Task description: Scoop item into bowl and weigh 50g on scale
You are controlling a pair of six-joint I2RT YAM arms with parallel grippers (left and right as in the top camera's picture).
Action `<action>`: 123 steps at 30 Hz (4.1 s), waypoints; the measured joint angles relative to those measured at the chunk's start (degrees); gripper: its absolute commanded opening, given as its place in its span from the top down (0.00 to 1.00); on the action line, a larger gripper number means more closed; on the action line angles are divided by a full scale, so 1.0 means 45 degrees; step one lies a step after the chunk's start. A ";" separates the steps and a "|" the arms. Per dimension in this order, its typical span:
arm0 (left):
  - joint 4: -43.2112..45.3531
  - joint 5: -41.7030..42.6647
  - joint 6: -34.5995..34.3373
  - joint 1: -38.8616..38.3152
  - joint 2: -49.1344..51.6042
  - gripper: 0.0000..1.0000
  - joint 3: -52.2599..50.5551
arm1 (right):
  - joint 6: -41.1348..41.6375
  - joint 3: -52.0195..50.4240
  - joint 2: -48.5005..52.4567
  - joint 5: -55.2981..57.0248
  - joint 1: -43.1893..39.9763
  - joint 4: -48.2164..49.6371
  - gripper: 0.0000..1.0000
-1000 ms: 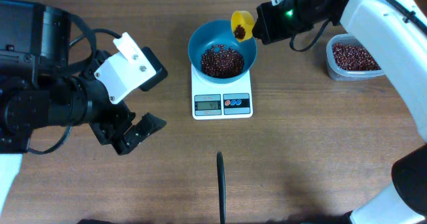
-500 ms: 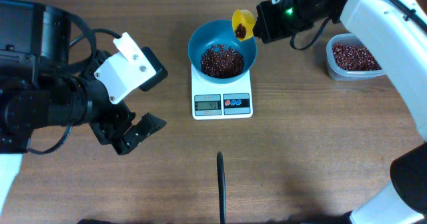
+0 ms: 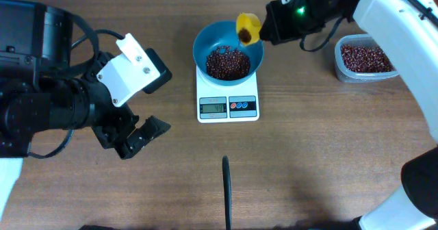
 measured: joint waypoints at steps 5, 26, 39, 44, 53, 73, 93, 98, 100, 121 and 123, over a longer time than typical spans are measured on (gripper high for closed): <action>0.0000 -0.0005 0.0000 0.0000 0.0000 0.01 0.0000 | 0.0058 0.0000 0.0000 -0.0695 -0.0024 0.0486 0.96; 0.0000 0.0000 0.0000 0.0000 0.0000 0.01 0.0000 | 0.0180 0.0000 0.0000 0.0068 0.0121 0.0554 0.96; 0.0000 -0.0005 0.0000 0.0000 0.0000 0.01 0.0000 | 0.0238 0.0000 0.0000 -0.7261 -0.3793 0.1107 0.96; 0.0000 0.0000 0.0000 0.0000 0.0000 0.01 0.0000 | 0.0233 0.0000 0.0000 -0.9078 -0.5357 0.1496 0.96; 0.0005 0.0000 0.0000 0.0000 0.0000 0.01 0.0005 | -0.1855 0.0044 0.0000 -0.7864 -0.8024 -0.1613 0.96; 0.0000 0.0000 0.0000 0.0000 0.0005 0.01 0.0005 | -0.3104 0.0058 0.0000 0.1535 -0.8733 -0.2866 0.96; 0.0000 0.0000 0.0000 0.0000 0.0005 0.01 0.0005 | -0.1719 0.0058 0.0146 0.5192 -0.7033 -0.1647 0.96; 0.0000 0.0000 0.0000 0.0000 0.0005 0.01 0.0005 | -0.1705 0.0058 0.0155 0.5289 -0.7033 -0.1749 0.96; 0.0000 0.0000 0.0000 0.0000 0.0005 0.01 0.0005 | -0.1705 0.0058 0.0155 0.5790 -0.6917 -0.1982 0.96; 0.0005 0.0000 0.0000 0.0000 0.0005 0.01 0.0005 | -0.0092 0.0092 -0.0107 -0.0675 -1.3702 -0.6193 0.96; 0.0000 0.0000 0.0000 0.0000 0.0005 0.01 0.0005 | 0.1336 0.0068 -0.0112 0.0670 -1.3911 -0.6173 0.96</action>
